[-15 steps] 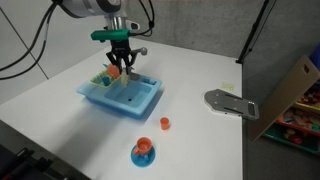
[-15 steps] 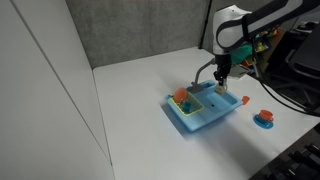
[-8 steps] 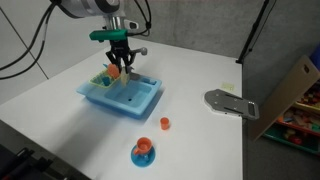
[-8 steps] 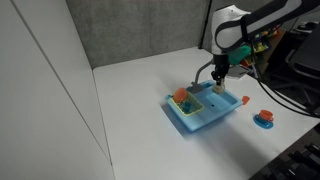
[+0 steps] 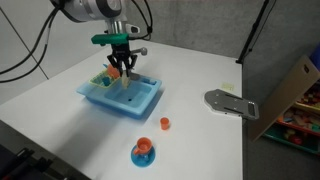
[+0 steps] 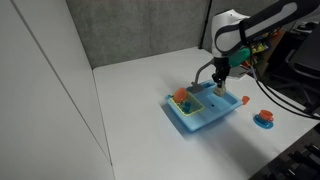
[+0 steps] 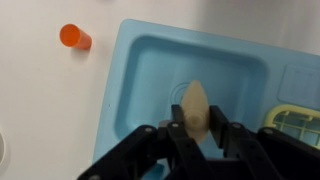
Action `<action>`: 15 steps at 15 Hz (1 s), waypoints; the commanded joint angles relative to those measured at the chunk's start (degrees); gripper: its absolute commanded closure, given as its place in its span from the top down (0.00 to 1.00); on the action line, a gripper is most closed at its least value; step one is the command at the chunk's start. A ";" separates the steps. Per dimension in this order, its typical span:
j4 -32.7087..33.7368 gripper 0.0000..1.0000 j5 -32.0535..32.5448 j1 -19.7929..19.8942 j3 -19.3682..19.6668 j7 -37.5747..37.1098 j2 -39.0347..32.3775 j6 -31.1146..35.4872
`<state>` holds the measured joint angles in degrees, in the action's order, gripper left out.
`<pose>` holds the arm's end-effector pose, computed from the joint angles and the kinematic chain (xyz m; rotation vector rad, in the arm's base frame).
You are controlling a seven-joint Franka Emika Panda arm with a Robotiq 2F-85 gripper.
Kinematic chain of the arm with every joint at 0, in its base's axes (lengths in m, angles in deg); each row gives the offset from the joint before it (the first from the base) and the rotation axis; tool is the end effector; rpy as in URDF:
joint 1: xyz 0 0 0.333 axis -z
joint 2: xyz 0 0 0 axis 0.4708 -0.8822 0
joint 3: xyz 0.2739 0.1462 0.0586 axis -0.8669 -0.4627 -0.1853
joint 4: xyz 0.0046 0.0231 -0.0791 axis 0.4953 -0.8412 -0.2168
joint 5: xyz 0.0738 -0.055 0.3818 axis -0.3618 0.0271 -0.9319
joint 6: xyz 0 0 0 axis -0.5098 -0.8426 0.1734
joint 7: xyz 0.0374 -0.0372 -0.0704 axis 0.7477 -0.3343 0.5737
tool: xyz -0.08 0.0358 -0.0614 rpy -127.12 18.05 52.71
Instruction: Put the white bottle inside the sink
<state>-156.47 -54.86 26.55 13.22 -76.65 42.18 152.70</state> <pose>0.6561 0.0027 0.2150 2.9549 0.2694 -0.3864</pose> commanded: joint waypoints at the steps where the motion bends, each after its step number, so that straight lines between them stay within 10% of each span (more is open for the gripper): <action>1: 2.29 0.10 0.00 0.07 0.87 -1.12 -2.72 0.09; 15: 6.35 0.10 0.10 0.60 3.52 -3.11 -10.14 2.79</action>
<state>-152.85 -54.86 26.89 16.51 -78.61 34.14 155.65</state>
